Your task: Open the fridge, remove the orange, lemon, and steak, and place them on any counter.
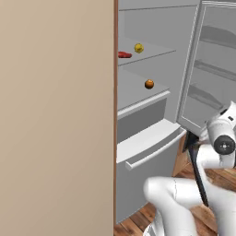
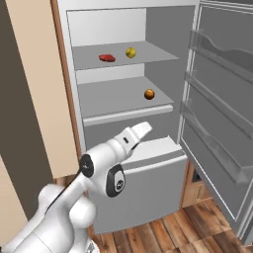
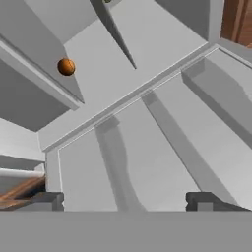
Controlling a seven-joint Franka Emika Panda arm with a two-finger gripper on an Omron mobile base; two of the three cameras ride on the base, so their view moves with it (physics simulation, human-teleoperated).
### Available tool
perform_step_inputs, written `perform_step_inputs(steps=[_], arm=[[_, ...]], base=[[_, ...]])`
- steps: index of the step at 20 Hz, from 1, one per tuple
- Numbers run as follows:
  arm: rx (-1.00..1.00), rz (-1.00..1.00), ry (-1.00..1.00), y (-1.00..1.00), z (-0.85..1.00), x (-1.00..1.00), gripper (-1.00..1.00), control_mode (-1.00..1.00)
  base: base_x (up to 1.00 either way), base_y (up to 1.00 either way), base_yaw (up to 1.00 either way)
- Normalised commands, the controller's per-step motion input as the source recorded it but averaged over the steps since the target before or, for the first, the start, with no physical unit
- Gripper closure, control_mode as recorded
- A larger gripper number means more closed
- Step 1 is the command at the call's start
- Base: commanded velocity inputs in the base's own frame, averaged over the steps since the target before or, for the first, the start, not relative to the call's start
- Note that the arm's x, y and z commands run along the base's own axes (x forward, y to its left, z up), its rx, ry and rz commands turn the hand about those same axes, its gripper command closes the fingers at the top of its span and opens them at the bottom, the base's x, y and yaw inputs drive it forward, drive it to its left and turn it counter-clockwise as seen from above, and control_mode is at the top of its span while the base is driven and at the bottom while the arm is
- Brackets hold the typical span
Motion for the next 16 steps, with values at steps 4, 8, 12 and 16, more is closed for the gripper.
perform_step_inputs(steps=[4, 8, 12, 16], arm=[[0.40, 0.18, 0.00, 0.94, 1.00, -0.26, -1.00, -1.00], [0.44, 0.13, 0.00, 0.73, 1.00, -0.23, -1.00, -1.00], [0.47, 0.09, 0.11, 0.59, 1.00, -0.23, -1.00, -1.00], [0.49, 0.02, 0.34, 0.45, 0.96, -0.15, -1.00, -1.00]], base=[[0.00, 0.00, 0.00], [0.00, 0.00, 0.00], [0.00, 0.00, 0.00], [0.00, 0.00, 0.00]])
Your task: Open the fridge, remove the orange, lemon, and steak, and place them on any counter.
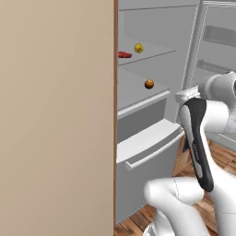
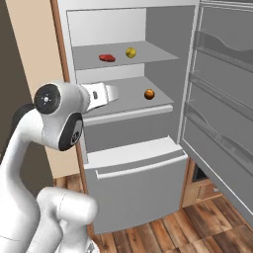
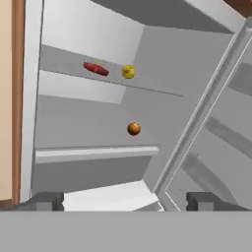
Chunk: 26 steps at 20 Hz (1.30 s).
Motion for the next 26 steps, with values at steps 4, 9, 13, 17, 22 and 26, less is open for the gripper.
perform_step_inputs(steps=[4, 9, 13, 17, 22, 26], arm=[[0.37, -0.01, 0.56, 0.26, 0.37, -0.11, -1.00, -1.00], [0.09, 0.00, 0.41, 0.09, -0.42, -0.10, -1.00, -1.00], [0.00, 0.00, 0.12, 0.17, -1.00, -0.48, -1.00, -1.00], [-0.01, 0.00, 0.00, 0.01, -0.81, -0.43, -1.00, -1.00], [0.00, 0.00, 0.00, 0.00, 0.00, 0.00, -1.00, 1.00], [0.00, 0.00, 0.00, 0.00, 0.00, 0.00, -1.00, 1.00]], base=[[0.00, 0.00, 0.00], [0.00, 0.00, 0.00], [0.00, 0.00, 0.00], [0.00, 0.00, 0.00], [0.22, -0.16, 0.11], [0.76, -0.53, 0.43]])
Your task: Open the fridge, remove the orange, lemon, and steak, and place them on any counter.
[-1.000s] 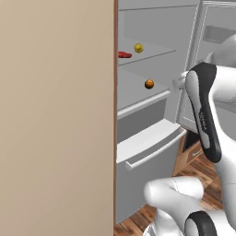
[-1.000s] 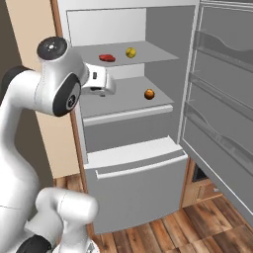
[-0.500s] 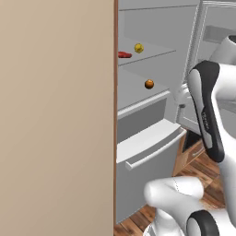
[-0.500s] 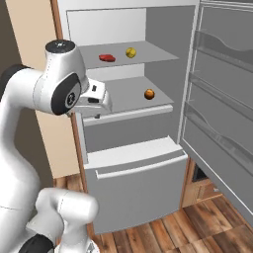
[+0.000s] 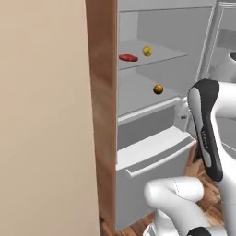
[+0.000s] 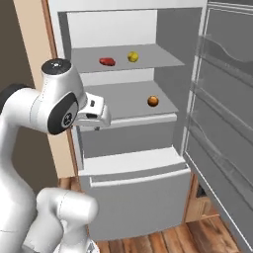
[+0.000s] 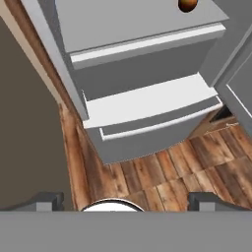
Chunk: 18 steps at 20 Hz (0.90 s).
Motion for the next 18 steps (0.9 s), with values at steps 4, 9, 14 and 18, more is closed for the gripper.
perform_step_inputs(steps=[4, 9, 14, 18], arm=[[0.00, 0.00, 0.00, 0.00, 0.00, 0.00, -1.00, 1.00], [0.00, 0.00, 0.00, 0.00, 0.00, 0.00, -1.00, 1.00], [0.00, 0.00, 0.00, 0.00, 0.00, 0.00, -1.00, 1.00], [0.00, 0.00, 0.00, 0.00, 0.00, 0.00, -1.00, 1.00]], base=[[0.76, -0.53, 0.54], [0.61, -0.48, 0.52], [0.10, -0.61, 0.39], [0.15, -0.64, 0.22]])
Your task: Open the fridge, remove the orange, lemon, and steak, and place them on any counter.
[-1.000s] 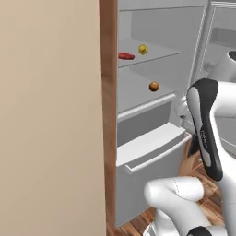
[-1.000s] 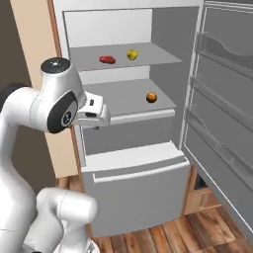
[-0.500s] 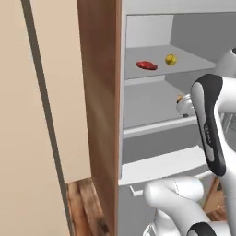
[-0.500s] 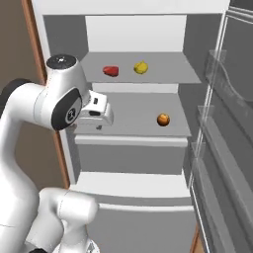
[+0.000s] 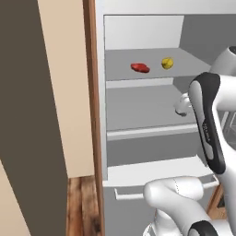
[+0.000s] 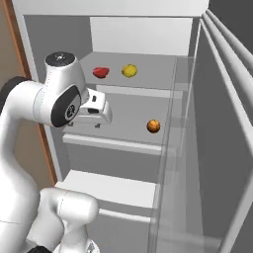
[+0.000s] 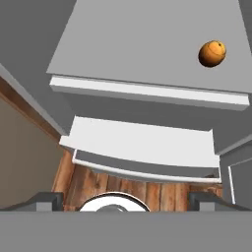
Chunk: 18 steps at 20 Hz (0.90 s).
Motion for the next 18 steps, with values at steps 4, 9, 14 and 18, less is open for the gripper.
perform_step_inputs(steps=[4, 9, 14, 18], arm=[[0.00, 0.02, -0.05, 0.00, 0.00, 0.06, -1.00, -1.00], [0.00, 0.01, -0.31, 0.31, 0.29, 0.27, -1.00, -1.00], [0.00, -0.03, -0.33, 0.00, 0.69, 0.33, -1.00, -1.00], [-0.01, -0.13, -0.15, 0.00, 0.77, 0.60, -1.00, -1.00]], base=[[0.27, -0.20, 0.11], [0.00, 0.00, 0.00], [0.00, 0.00, 0.00], [0.00, 0.00, 0.00]])
